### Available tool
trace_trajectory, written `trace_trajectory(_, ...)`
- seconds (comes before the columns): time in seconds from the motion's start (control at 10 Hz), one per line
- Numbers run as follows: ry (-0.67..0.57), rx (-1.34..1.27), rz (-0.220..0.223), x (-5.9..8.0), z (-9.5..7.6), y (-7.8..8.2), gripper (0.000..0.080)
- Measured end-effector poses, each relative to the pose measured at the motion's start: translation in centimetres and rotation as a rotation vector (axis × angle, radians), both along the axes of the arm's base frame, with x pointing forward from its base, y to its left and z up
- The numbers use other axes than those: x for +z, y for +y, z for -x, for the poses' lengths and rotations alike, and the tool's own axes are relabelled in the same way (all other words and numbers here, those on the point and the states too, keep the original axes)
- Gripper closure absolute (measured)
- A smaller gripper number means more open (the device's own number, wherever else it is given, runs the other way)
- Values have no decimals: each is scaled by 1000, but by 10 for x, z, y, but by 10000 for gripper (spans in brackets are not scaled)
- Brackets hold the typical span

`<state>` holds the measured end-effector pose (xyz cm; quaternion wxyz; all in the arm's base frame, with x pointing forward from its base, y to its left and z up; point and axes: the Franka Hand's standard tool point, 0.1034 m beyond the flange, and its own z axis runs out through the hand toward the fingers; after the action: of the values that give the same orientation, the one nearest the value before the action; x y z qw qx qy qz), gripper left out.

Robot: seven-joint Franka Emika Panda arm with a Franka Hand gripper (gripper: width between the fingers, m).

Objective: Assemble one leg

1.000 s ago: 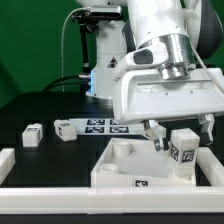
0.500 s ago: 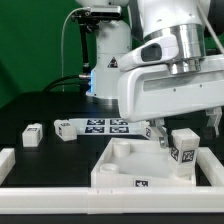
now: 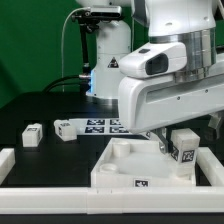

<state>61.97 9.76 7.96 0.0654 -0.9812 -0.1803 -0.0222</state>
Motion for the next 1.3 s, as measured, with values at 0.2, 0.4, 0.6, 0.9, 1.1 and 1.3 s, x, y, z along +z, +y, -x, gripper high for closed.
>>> trace_trajectory(0.2, -2, 2, 0, 0, -1, -3, 150)
trace_trajectory(0.4, 0, 2, 0, -1, -1, -5, 251)
trace_trajectory(0.6, 0, 2, 0, -1, -1, -5, 508)
trace_trajectory(0.9, 2, -9, 0, -1, -1, -5, 508)
trace_trajectory(1.1, 9, -184, -18, -2, -2, -6, 508)
trace_trajectory(1.3, 18, -468, -38, -3, -2, -7, 508)
